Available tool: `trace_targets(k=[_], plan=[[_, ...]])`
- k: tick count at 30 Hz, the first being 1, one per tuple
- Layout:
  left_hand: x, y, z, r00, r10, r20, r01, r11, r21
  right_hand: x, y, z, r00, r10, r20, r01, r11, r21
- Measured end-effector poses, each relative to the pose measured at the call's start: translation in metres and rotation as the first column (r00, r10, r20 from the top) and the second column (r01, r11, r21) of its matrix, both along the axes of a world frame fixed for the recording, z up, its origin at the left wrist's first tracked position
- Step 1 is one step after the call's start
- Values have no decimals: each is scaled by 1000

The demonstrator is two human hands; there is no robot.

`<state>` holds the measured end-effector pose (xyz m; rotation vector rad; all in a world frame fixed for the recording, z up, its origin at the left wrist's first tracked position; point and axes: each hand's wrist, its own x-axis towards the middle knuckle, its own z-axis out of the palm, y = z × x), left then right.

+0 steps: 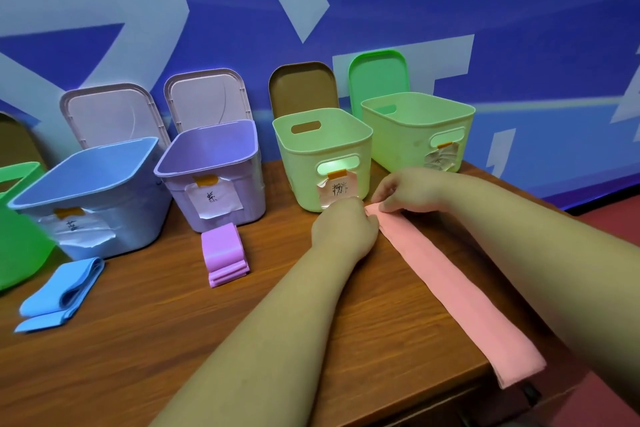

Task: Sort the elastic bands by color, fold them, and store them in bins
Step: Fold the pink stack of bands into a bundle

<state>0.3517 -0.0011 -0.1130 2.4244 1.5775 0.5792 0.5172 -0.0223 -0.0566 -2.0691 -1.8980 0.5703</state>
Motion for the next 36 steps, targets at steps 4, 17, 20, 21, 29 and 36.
trace_targets(k=[4,17,20,21,29,36], plan=[[-1,0,0,1000,-9,3,9,1000,-3,-5,3,0,999,17,46,-18,1000,7],[2,-10,7,979,-10,201,37,990,-133,-8,-10,15,997,-29,-71,42,981,190],[1,-10,9,965,10,263,38,983,-178,-11,-15,19,990,-36,-134,70,963,259],[0,-10,9,965,10,261,38,983,-179,-12,-17,20,988,-37,-152,77,960,268],[-6,-11,10,964,8,264,24,993,-117,-14,-44,33,996,-5,-94,30,965,261],[-14,-11,11,936,-66,345,135,974,-181,-9,-87,16,998,10,-64,4,976,220]])
